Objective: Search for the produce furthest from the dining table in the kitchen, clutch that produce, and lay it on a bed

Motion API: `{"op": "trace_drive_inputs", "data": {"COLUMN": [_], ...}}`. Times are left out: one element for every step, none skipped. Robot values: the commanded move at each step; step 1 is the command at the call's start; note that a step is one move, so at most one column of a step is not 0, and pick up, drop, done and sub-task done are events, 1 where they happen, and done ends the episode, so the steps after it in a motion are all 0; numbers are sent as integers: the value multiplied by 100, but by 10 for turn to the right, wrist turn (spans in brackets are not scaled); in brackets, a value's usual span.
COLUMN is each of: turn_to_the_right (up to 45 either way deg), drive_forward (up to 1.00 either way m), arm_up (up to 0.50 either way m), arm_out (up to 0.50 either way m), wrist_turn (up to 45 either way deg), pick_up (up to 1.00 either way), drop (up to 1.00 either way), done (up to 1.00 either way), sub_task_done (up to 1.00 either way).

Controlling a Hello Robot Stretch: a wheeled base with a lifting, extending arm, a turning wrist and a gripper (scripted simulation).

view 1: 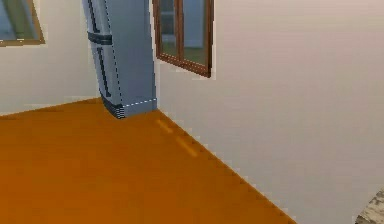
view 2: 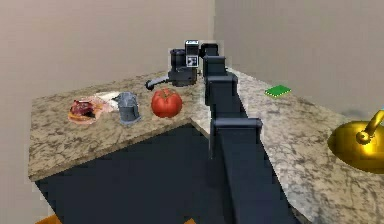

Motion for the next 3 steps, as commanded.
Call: {"op": "trace_drive_inputs", "data": {"turn_to_the_right": [0, 0, 0], "drive_forward": [0, 0, 0], "arm_up": [-10, 0, 10], "arm_out": [0, 0, 0], "wrist_turn": [0, 0, 0], "pick_up": [0, 100, 0], "drop": [0, 0, 0], "done": [0, 0, 0], "sub_task_done": [0, 0, 0]}}
